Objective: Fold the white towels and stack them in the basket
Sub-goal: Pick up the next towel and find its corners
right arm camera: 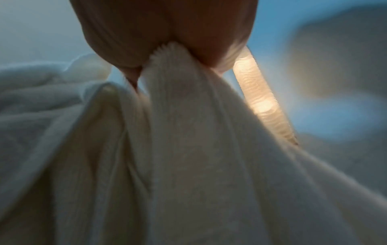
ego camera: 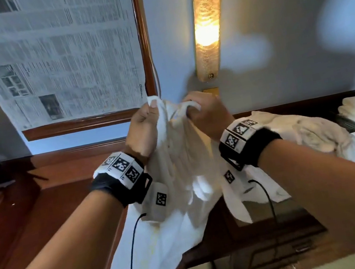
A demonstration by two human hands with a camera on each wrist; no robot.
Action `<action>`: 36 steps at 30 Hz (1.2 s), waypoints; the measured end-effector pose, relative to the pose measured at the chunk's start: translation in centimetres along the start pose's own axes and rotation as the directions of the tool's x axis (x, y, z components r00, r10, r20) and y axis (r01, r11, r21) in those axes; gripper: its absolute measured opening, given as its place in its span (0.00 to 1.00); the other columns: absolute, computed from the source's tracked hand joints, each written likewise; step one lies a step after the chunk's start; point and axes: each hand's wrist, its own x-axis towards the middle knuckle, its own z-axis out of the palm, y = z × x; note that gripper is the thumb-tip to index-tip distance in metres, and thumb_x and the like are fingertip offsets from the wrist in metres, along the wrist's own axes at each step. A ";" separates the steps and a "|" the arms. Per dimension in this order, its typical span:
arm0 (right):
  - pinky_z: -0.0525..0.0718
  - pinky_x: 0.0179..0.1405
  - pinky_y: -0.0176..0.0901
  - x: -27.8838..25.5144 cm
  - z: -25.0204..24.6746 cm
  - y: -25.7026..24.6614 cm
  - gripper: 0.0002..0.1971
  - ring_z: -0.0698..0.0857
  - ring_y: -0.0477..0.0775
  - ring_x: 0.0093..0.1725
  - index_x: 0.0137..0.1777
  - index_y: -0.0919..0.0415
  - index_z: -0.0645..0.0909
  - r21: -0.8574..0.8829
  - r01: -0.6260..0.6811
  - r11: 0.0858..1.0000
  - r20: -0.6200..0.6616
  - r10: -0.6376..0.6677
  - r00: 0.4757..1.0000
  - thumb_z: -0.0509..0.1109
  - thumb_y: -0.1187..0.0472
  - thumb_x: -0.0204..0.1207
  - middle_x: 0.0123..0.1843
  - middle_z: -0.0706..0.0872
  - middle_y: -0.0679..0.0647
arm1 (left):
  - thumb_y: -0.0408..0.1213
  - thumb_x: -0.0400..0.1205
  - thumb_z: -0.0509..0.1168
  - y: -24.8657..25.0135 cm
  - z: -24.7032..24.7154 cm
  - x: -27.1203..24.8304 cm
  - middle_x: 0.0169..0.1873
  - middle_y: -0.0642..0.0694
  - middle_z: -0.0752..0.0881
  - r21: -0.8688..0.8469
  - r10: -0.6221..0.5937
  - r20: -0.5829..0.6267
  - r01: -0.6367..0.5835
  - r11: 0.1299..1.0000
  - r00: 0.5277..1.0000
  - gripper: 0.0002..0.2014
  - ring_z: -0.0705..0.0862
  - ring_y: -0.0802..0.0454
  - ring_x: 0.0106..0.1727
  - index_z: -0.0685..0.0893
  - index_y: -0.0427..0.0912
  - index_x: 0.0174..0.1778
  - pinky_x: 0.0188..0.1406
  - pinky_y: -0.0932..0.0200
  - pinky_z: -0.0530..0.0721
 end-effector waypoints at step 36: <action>0.69 0.31 0.45 -3.5 4.5 -13.7 0.14 0.72 0.50 0.30 0.32 0.53 0.69 0.104 0.170 0.980 0.166 -0.185 0.969 0.70 0.69 0.70 0.26 0.71 0.43 | 0.45 0.88 0.61 4.6 -12.0 -11.9 0.33 0.42 0.77 -0.007 -0.069 -0.107 0.069 0.998 0.992 0.16 0.72 0.48 0.36 0.79 0.40 0.38 0.39 0.52 0.70</action>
